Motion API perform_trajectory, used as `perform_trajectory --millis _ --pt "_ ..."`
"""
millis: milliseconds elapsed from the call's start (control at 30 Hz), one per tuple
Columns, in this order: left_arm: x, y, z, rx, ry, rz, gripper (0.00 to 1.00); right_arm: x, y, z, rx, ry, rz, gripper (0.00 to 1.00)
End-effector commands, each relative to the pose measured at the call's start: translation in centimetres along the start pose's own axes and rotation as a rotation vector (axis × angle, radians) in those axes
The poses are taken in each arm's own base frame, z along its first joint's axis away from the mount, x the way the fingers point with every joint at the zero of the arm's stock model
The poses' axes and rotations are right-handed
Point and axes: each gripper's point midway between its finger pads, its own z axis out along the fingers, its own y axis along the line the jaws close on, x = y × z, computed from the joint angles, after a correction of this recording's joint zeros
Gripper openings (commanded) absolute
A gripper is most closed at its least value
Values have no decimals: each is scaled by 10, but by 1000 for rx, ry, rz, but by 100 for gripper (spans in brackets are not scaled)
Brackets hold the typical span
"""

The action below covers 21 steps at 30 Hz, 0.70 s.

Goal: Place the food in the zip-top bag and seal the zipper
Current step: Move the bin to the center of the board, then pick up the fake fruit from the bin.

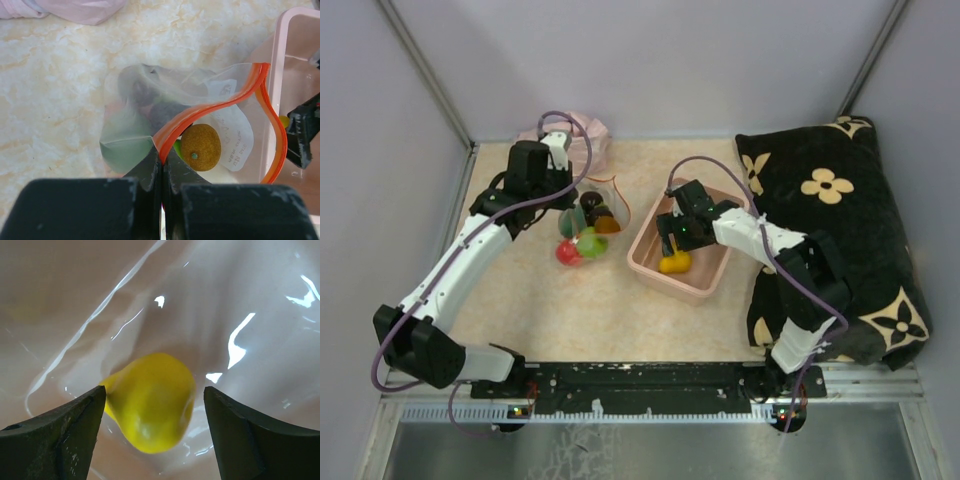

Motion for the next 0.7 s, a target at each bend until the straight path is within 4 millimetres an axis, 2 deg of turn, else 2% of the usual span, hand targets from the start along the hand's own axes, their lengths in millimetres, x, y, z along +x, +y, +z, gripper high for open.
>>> perform_trajectory --millis 0,300,433,500,667 --pt "-23 -3 -10 11 -53 -3 0 3 10 14 -68 7 -22 80" --pt "-25 -5 -16 21 -62 -21 0 21 -1 37 -28 19 -4 80" --pt "-27 -7 -18 29 -69 -25 0 21 -1 38 -30 10 -2 78" --pt "-27 -8 -19 34 -67 -27 0 17 -3 32 -17 -8 -4 72" --pt "-25 -10 -19 49 -57 -28 0 -4 2 9 -30 -84 -12 48"
